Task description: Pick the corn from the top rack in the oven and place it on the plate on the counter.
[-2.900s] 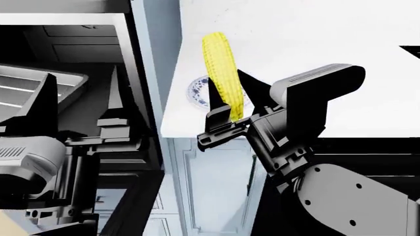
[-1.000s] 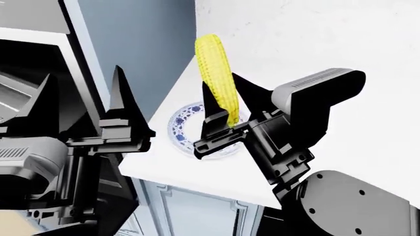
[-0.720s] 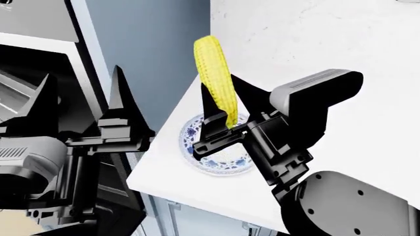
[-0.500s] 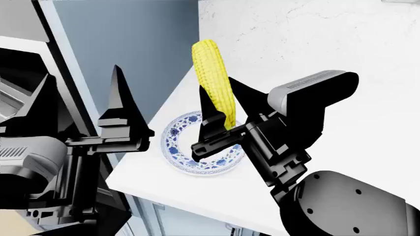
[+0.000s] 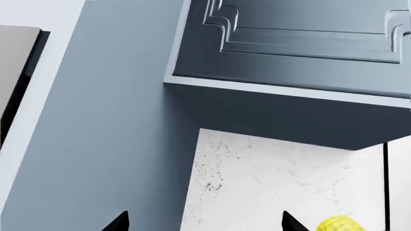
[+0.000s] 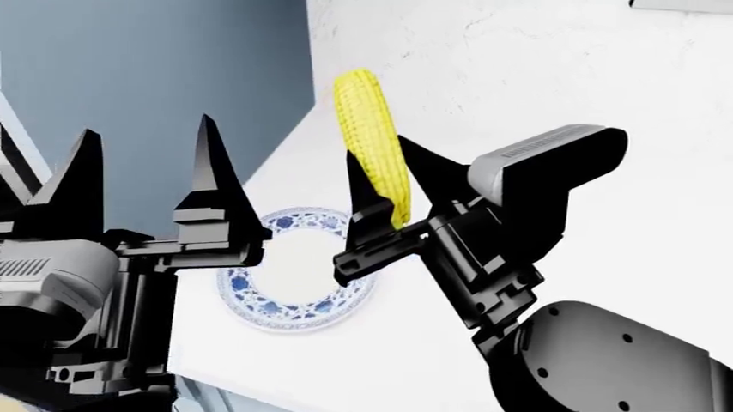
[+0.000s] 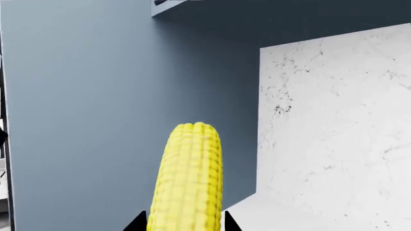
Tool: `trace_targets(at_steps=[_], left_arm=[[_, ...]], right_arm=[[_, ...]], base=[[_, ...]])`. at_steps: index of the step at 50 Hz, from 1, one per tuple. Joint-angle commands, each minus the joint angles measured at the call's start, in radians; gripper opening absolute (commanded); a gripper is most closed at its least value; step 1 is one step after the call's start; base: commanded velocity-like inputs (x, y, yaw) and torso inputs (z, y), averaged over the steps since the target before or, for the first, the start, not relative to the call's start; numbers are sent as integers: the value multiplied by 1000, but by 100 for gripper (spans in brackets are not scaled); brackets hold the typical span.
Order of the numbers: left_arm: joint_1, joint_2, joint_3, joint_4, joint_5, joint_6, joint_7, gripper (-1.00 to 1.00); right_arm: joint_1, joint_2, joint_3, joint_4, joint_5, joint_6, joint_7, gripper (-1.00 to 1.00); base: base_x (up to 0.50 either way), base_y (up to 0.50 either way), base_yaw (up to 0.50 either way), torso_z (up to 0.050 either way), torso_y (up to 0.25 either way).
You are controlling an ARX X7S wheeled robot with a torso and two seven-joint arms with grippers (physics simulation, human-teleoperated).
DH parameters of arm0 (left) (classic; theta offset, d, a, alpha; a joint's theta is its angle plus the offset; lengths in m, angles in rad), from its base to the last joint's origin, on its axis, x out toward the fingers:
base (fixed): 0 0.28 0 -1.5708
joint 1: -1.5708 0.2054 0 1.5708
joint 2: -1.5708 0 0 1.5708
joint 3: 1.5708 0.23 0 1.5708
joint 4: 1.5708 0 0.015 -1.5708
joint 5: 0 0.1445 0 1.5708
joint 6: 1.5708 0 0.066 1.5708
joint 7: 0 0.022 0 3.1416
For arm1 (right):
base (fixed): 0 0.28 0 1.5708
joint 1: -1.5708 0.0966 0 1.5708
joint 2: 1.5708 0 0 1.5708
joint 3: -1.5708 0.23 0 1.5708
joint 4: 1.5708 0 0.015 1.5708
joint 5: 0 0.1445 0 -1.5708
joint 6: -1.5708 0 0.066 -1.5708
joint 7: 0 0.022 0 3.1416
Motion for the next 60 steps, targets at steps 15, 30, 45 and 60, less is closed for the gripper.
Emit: trace_targets(at_steps=[15, 30, 45, 60], left_arm=[[-4, -3, 8, -3, 1, 5, -4, 100], [-3, -4, 14, -7, 3, 10, -5, 100], [-3, -7, 17, -4, -1, 13, -8, 100], [-5, -8, 21, -11, -1, 18, -8, 100]], right_arm=[[0, 6, 1, -15, -53, -8, -17, -100], [-3, 8, 1, -9, -69, -19, -15, -100], [37, -20, -31, 71, -75, 10, -39, -100], [75, -123, -135, 340, -198, -48, -204, -100]], base=[[195, 47, 0, 0, 1], [-32, 213, 0, 0, 1], [0, 0, 0, 0, 0], [0, 0, 0, 0, 1]])
